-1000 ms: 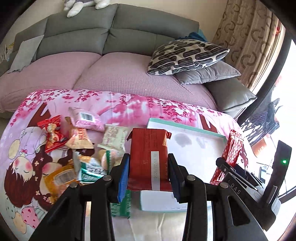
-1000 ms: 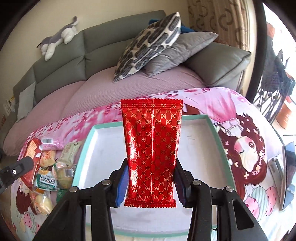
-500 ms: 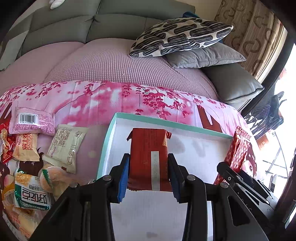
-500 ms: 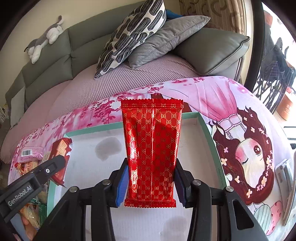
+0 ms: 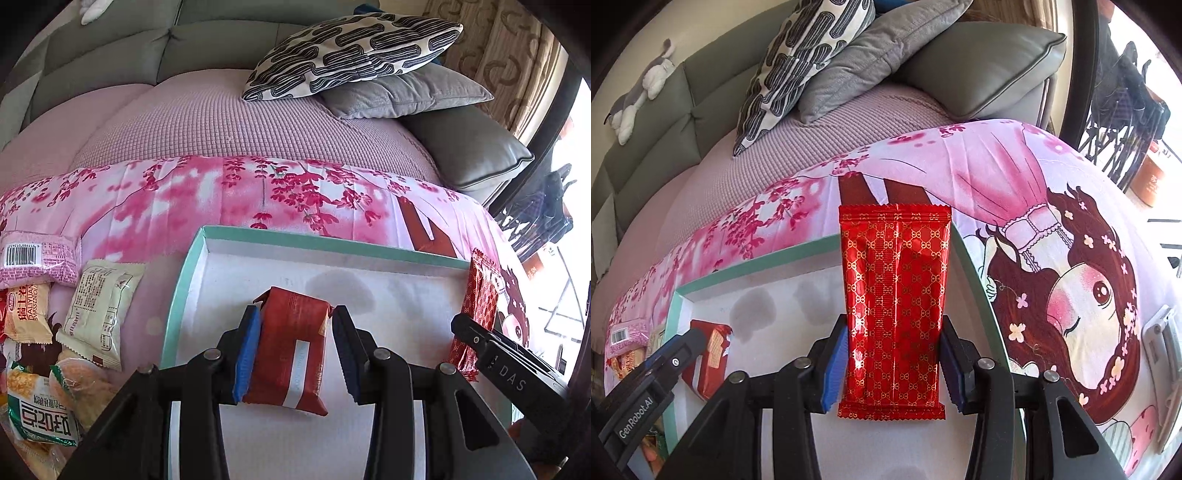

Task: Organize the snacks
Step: 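Carry both snacks into the green tray and open both tools, then move both tools back over the snack pile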

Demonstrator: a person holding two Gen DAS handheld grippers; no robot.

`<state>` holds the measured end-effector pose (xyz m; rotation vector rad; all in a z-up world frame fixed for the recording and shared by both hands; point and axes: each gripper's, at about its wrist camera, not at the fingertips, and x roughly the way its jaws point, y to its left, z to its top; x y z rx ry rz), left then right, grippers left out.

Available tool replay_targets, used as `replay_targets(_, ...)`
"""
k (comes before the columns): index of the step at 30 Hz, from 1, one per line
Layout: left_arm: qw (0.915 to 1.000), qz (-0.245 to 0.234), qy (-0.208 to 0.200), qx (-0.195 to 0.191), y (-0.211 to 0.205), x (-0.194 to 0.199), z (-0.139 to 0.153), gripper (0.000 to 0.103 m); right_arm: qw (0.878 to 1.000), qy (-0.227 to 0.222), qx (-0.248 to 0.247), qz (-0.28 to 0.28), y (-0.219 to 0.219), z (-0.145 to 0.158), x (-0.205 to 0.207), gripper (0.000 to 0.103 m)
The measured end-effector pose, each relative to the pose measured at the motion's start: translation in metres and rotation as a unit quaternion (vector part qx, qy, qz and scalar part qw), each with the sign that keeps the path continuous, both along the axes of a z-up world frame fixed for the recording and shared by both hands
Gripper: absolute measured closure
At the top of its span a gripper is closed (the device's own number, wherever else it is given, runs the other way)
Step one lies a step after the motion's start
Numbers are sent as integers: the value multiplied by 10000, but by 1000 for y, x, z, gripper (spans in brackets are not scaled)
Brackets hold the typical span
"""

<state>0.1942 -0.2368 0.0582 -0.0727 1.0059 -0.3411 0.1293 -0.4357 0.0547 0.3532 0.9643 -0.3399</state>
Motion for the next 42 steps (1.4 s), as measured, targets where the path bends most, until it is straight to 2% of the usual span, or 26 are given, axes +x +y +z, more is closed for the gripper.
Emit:
replay_targets(5, 10000, -28, 26, 86, -1, -3, 6, 45, 10000, 19, -50, -65, -3, 3, -3, 44)
replay_targets(7, 9999, 7, -18, 113, 0, -5, 10, 31, 10000, -29, -33, -50, -3, 6, -5, 37)
replay_targets(9, 10000, 51, -48, 62, 3, -6, 14, 23, 9999, -93, -76, -35, -1, 10, -8, 29)
replay_targets(11, 9999, 94, -115, 44, 7, -9, 18, 20, 9997, -144, -167, -54, 1, 13, -11, 23)
replay_targets(13, 9994, 200, -218, 165, 10, -12, 21, 11, 9997, -159, -184, -22, 4, 14, -15, 21)
replay_targets(17, 9987, 358, -223, 284, 22, -15, 24, 10, 9998, -140, -132, 71, 15, 12, -25, 14)
replay_targets(22, 9977, 493, -246, 395, 36, -25, 26, 4, 9993, -96, -326, 180, 35, 9, -37, 9)
replay_targets(25, 9975, 561, -223, 356, 46, -33, 27, 4, 9995, -149, -195, 173, 42, 7, -45, 0)
replay_targets(29, 9970, 668, -148, 370, 62, -47, 28, 4, 9995, -151, -89, 253, 54, 5, -52, 0)
replay_targets(34, 9944, 802, 124, 676, 85, -60, 28, 4, 9992, -238, -84, 308, 72, 12, -65, 0)
replay_targets(37, 9939, 902, 155, 619, 106, -72, 32, 4, 9989, -170, -62, 436, 83, 14, -68, 0)
replay_targets(42, 9889, 1361, 259, 541, 151, -87, 35, 4, 9971, -190, -175, 720, 107, 20, -65, 0)
